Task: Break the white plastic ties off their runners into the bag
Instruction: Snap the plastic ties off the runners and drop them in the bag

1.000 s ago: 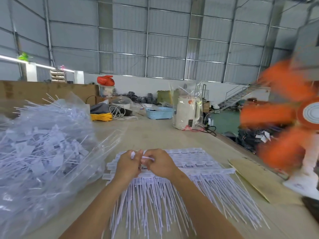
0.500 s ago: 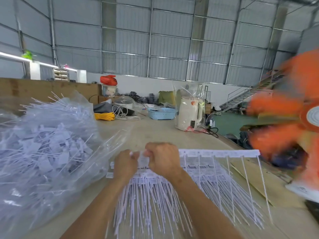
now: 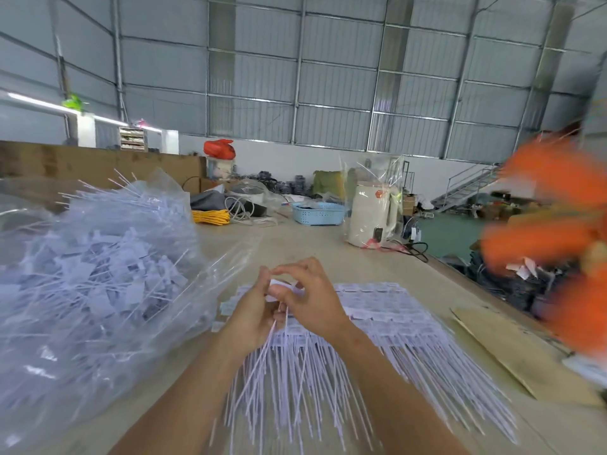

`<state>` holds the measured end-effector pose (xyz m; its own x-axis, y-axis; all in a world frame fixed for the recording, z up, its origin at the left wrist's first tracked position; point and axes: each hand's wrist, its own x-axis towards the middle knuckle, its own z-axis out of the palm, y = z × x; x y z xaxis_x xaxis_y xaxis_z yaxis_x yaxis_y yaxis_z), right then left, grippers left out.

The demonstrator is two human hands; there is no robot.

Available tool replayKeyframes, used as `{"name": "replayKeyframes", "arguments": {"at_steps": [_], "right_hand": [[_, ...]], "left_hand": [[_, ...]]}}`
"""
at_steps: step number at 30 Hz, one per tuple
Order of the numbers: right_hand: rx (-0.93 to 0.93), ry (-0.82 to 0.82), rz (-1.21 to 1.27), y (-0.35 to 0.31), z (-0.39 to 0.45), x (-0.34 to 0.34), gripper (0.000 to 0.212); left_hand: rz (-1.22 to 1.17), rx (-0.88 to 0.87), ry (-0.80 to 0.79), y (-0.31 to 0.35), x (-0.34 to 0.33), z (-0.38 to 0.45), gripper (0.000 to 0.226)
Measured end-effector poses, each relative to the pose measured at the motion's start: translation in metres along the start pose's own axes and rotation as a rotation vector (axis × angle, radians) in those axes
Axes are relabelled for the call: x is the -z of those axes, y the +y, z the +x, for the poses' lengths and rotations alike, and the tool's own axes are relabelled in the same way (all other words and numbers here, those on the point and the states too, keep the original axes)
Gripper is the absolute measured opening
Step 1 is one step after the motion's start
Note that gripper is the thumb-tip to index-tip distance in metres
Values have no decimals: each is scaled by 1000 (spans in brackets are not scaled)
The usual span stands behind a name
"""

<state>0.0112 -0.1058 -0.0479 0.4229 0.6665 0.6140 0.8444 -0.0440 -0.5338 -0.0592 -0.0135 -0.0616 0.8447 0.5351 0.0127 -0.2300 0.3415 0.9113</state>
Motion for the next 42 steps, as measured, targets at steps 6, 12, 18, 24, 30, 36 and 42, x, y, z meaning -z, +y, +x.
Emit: {"name": "replayKeyframes", "arguments": {"at_steps": [6, 12, 18, 24, 30, 36, 42], "right_hand": [[-133, -156, 0, 15, -4, 4, 38], [-106, -198, 43, 19, -6, 7, 31], [-68, -23, -18, 23, -2, 10, 28], [-54, -71, 115, 24, -4, 14, 28], [-34, -20, 90, 20, -4, 14, 25], [-145, 219, 285, 31, 1, 24, 33], [-111, 127, 161, 27, -2, 15, 27]], "left_hand": [[68, -61, -52, 3, 3, -2, 27], [93, -134, 168, 0, 4, 3, 31], [313, -192, 138, -7, 3, 2, 40], [359, -268, 174, -11, -1, 1, 31], [494, -258, 293, 0, -15, -12, 45], [687, -475, 345, 72, -49, -68, 14], [685, -1191, 94, 203, -36, -163, 15]]}}
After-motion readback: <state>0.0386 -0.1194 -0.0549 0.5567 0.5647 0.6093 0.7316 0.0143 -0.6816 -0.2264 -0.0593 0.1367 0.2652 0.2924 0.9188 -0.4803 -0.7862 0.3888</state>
